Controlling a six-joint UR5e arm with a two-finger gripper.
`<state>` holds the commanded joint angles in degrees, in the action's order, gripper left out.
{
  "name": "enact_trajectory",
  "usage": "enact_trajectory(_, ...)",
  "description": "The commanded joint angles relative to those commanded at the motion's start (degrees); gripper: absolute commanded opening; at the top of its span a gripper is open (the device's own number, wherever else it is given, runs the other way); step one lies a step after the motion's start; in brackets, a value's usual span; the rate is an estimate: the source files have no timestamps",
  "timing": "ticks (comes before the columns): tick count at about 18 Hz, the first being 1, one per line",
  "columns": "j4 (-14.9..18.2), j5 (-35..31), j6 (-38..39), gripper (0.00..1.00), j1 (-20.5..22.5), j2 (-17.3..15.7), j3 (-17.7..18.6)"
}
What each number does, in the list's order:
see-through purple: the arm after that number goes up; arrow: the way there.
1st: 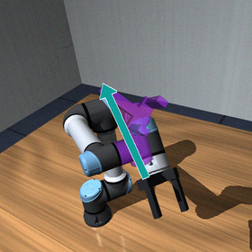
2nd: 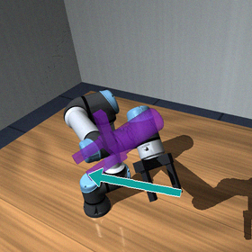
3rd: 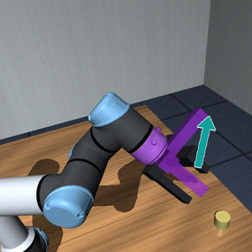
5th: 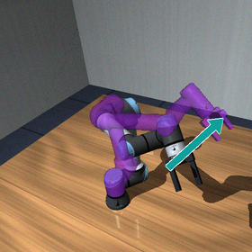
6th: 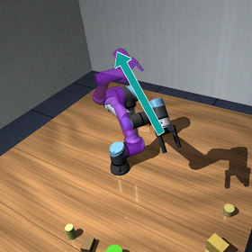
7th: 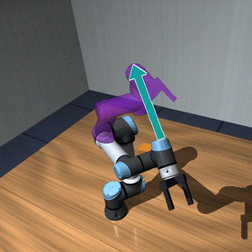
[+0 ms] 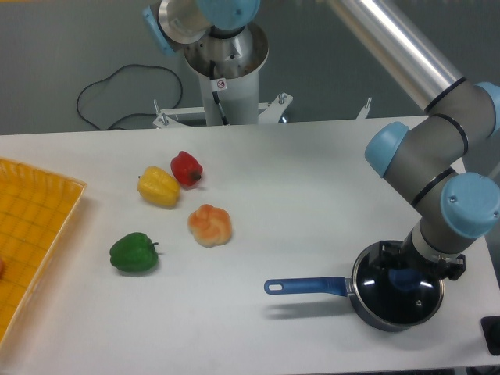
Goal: Open the lid
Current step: 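Close the gripper around the blue lid knob, then lift the glass lid up off the saucepan by its knob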
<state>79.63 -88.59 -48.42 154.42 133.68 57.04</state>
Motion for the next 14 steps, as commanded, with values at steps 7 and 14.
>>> enact_trajectory(7,0.00,0.00,-0.36,0.69,0.00,-0.09,0.09)
enact_trajectory(14,-0.09,0.00,-0.36,0.63,0.00,-0.09,0.27)
